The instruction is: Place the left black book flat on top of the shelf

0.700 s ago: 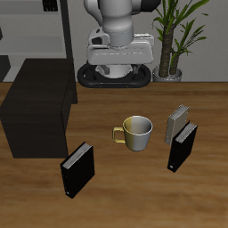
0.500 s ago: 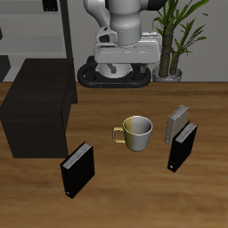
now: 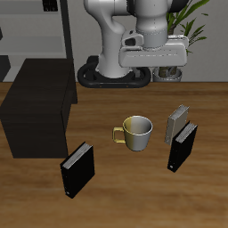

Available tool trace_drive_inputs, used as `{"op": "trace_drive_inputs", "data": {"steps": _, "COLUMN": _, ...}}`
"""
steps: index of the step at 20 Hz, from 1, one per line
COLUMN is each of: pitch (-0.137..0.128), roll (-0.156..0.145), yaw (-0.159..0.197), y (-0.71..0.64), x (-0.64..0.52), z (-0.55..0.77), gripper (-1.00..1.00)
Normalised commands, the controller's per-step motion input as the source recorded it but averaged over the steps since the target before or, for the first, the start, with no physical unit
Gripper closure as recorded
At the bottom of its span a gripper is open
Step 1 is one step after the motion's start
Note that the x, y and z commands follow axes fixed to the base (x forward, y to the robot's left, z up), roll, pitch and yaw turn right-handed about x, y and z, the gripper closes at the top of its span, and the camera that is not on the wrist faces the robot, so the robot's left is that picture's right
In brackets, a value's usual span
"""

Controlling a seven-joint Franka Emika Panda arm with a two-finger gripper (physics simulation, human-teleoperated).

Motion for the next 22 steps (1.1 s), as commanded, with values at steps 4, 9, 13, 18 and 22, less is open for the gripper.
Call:
{"op": "trace_drive_inputs", "data": {"steps": 4, "pitch": -0.102, "roll": -0.013, "yaw": 0.004, "y": 0.46, "x": 0.24, "z": 0.02, "gripper": -1.0}}
{"op": "trace_drive_inputs", "data": {"steps": 9, "pitch": 0.02, "roll": -0.009, "yaw": -0.014, "y": 0.34, "x": 0.33, "z": -0.12, "gripper": -1.0}}
{"op": "trace_drive_inputs", "data": {"steps": 13, "pitch": -0.027, "roll": -0.004, "yaw": -0.032, "y": 0.33, "x": 0.23, "z": -0.03, "gripper": -1.0}}
{"op": "trace_drive_inputs", "data": {"steps": 18, "pitch": -0.022, "roll": 0.001, "yaw": -0.003, "y": 0.4, "x": 0.17, "z": -0.17, "gripper": -1.0}}
{"op": "trace_drive_inputs", "data": {"steps": 22, "pitch": -0.036, "roll": 0.034, "yaw": 0.035, "y": 0.27, "x": 0.06, "z": -0.16, "gripper": -1.0}}
